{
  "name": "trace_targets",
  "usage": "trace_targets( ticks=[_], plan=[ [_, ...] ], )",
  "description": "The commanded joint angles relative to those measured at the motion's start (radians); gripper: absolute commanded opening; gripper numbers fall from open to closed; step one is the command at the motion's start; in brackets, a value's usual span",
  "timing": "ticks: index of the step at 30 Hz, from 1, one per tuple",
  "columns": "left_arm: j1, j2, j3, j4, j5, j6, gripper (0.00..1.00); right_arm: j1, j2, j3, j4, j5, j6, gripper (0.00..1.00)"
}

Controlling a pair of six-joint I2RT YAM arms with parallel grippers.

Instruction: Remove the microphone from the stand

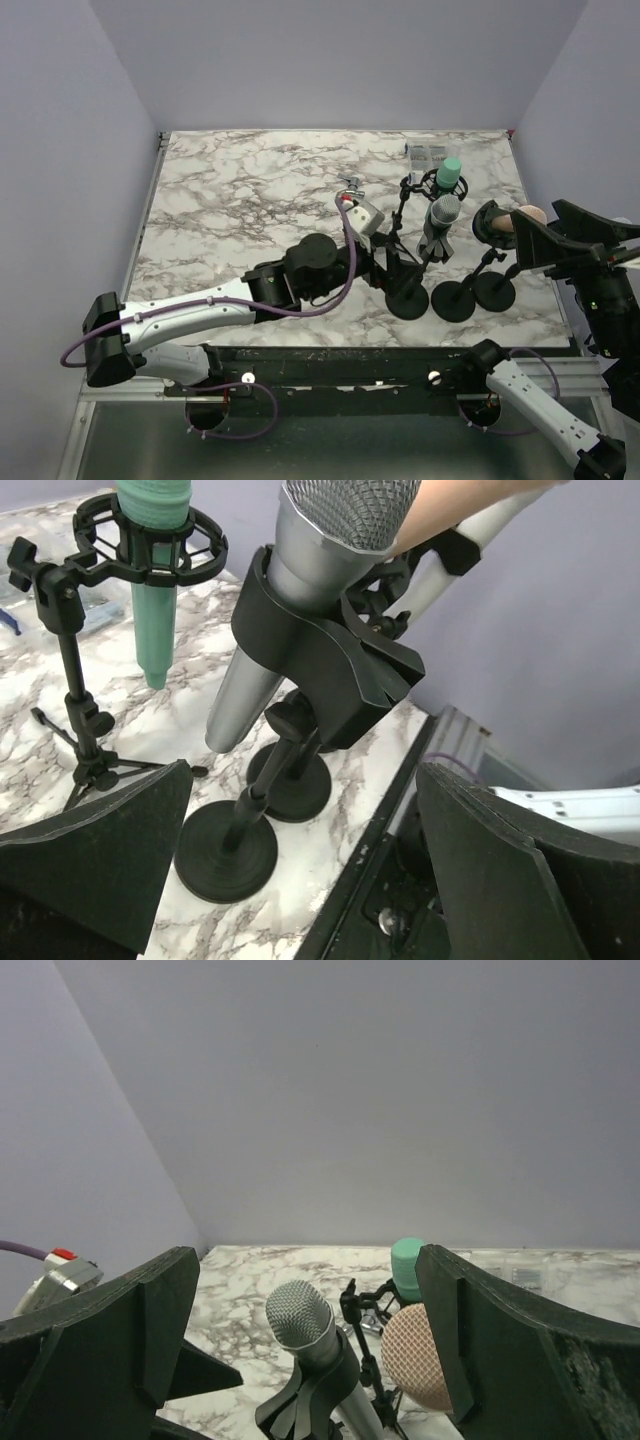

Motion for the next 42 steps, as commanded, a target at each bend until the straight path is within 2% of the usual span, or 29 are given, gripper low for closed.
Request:
trace_targets(
  ticks=[1,8,12,22,26,33,42],
  plan=[
    [-0.083,0.102,0.08,0.093,-0.248,0.113,0.99,-0.005,-0.06,-0.014,-0.114,-0.047,0.005,1.0],
    [-0.155,0.262,0.255,0.03,-0.471,0.18,0.99,-0.005,-0.134,-0.022,-0.187,-0.116,0.024,1.0],
    [-0.171,0.305,0.286,0.052,-0.487,0.19,0.99,-0.005,-0.143,-0.026,-0.232,-0.12,0.037,1.0],
    [-0.216,0.397,0.422,-0.03,-0.602,0.182,0.99,-0.005,-0.162,-0.077,-0.311,-0.117,0.068,1.0],
    [-0.219,0.433,0.487,-0.141,-0.663,0.097,0.99,-0.006,-0.165,-0.093,-0.335,-0.094,0.084,1.0],
    [-0.224,0.424,0.487,-0.163,-0.656,0.067,0.99,-0.006,-0.173,-0.106,-0.368,-0.08,0.105,1.0],
    [-0.227,0.486,0.562,-0.29,-0.707,0.006,0.98,-0.006,-0.168,-0.126,-0.388,-0.05,0.112,1.0]
  ],
)
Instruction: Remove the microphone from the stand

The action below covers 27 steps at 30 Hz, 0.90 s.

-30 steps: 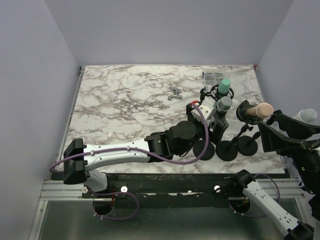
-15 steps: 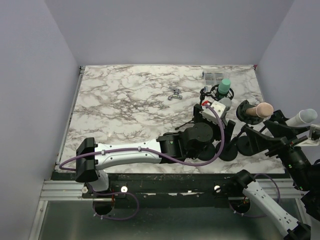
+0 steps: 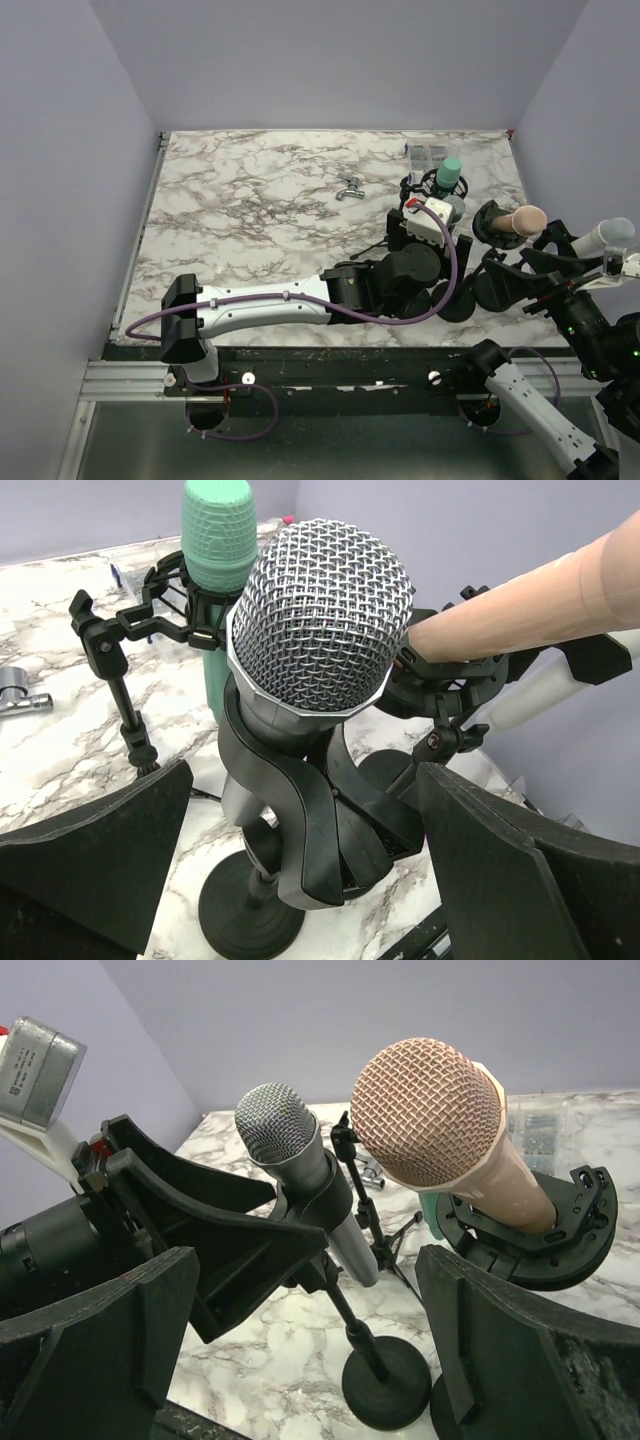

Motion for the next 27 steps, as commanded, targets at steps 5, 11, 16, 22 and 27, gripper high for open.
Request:
trace_targets(
  ticks=[5,11,16,22,27],
  plan=[
    [-0.009,0.022,0.001,-0.064,-0.05,-0.017,0.86,-0.006,0.013,-0.024,-0.057,0.054,0.014,1.0],
    [-0.009,-0.023,-0.059,-0.028,-0.019,0.046,0.71,-0.006,0.011,-0.045,-0.047,0.031,0.041,1.0],
    [-0.008,-0.086,-0.123,0.023,0.045,0.12,0.67,-0.006,0.016,-0.074,-0.049,-0.002,0.068,1.0],
    [0.0,-0.145,-0.152,0.021,0.187,0.232,0.67,-0.006,0.019,-0.074,-0.048,-0.002,0.075,1.0],
    [0.017,-0.188,-0.204,0.045,0.316,0.276,0.79,-0.005,0.019,-0.083,-0.022,-0.011,0.076,1.0]
  ],
)
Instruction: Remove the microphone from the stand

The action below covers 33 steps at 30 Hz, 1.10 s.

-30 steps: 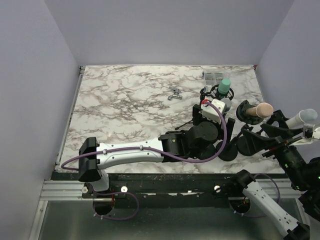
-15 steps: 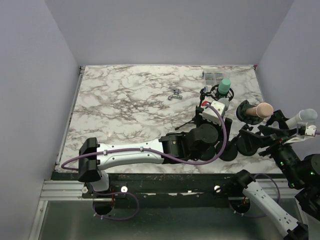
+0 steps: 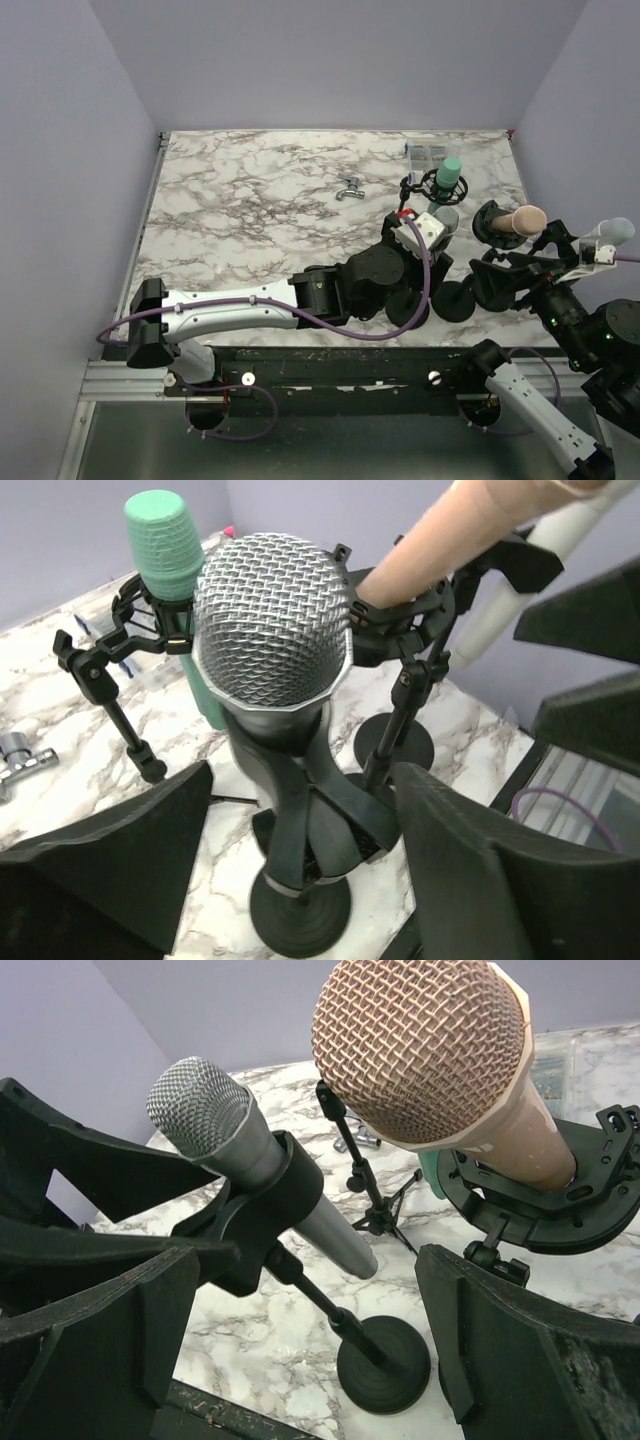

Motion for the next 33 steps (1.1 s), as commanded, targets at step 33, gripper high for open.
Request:
trace_targets(
  ticks=[33],
  plan=[
    [0.067,0.111,-0.739,1.325,0.354,0.365,0.88,-0.007,0.001,-0.013,0.035,0.004,-0.016,1.0]
  ],
)
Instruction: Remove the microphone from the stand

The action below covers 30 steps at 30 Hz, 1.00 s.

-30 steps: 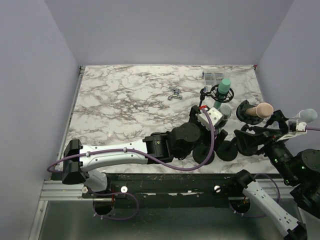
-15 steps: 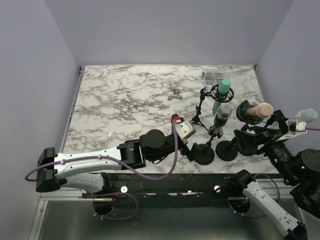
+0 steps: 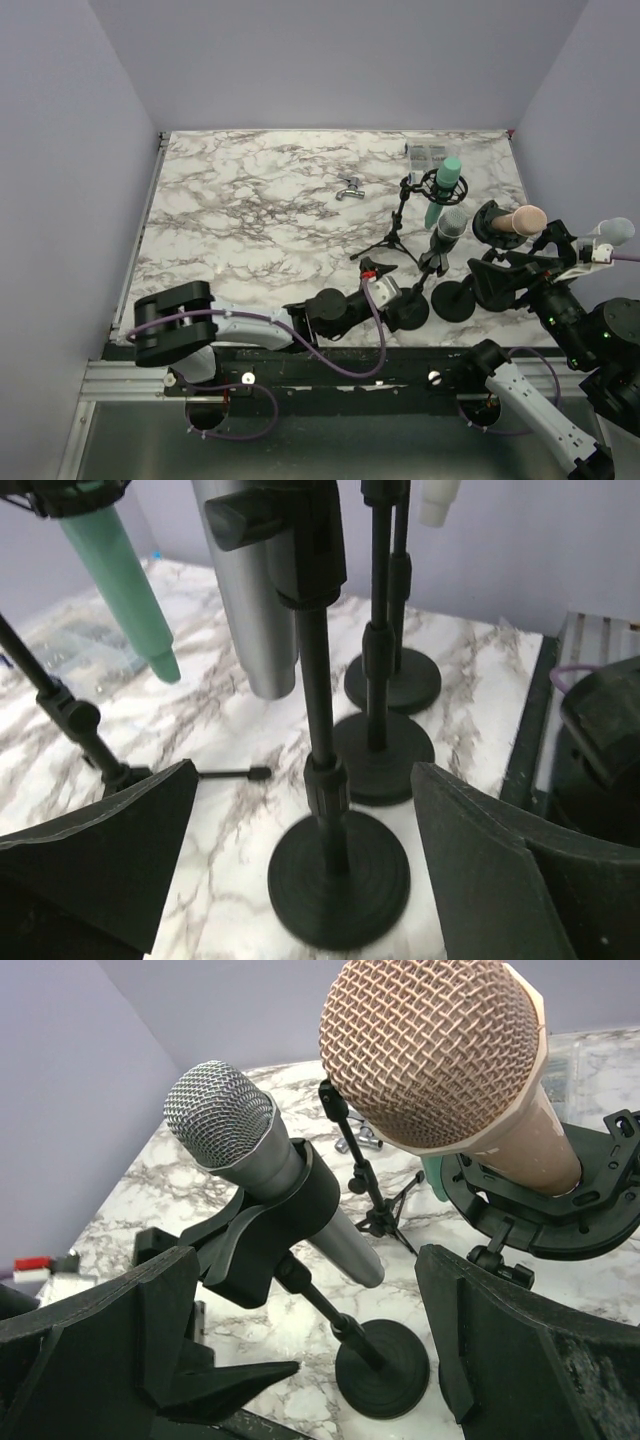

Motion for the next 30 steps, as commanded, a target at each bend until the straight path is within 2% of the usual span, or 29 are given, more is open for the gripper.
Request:
trace_targets(
  ticks=[1,2,4,10,14,17,24,26,30],
  plan=[
    [-0.001,0.2,0.032,0.52,-0.01,0.152,0.83,-0.005,-0.001,0.002,0.019,0.015,-0.009,1.0],
    [-0.001,0.228,0.043,0.58,-0.022,0.166,0.8,-0.005,0.001,0.007,0.019,0.015,-0.01,1.0],
    [0.002,0.261,0.069,0.596,-0.026,0.17,0.76,-0.005,0.001,0.015,0.015,0.019,-0.01,1.0],
    [0.024,0.297,0.131,0.503,0.033,0.133,0.76,-0.005,0.002,0.004,0.029,0.026,-0.018,1.0],
    [0.071,0.293,0.141,0.425,0.134,0.029,0.67,-0.006,0.009,-0.009,0.035,0.02,-0.018,1.0],
    [0.092,0.29,0.146,0.395,0.192,-0.005,0.66,-0.005,0.009,-0.014,0.036,0.02,-0.018,1.0],
    [0.11,0.298,0.184,0.303,0.233,-0.06,0.59,-0.005,0.017,-0.019,0.043,0.017,-0.016,1.0],
    [0.122,0.295,0.185,0.289,0.233,-0.083,0.54,-0.005,0.02,-0.023,0.046,0.013,-0.016,1.0],
    [0.165,0.275,0.17,0.264,0.311,-0.148,0.34,-0.005,0.026,-0.024,0.045,0.028,-0.028,1.0]
  ],
)
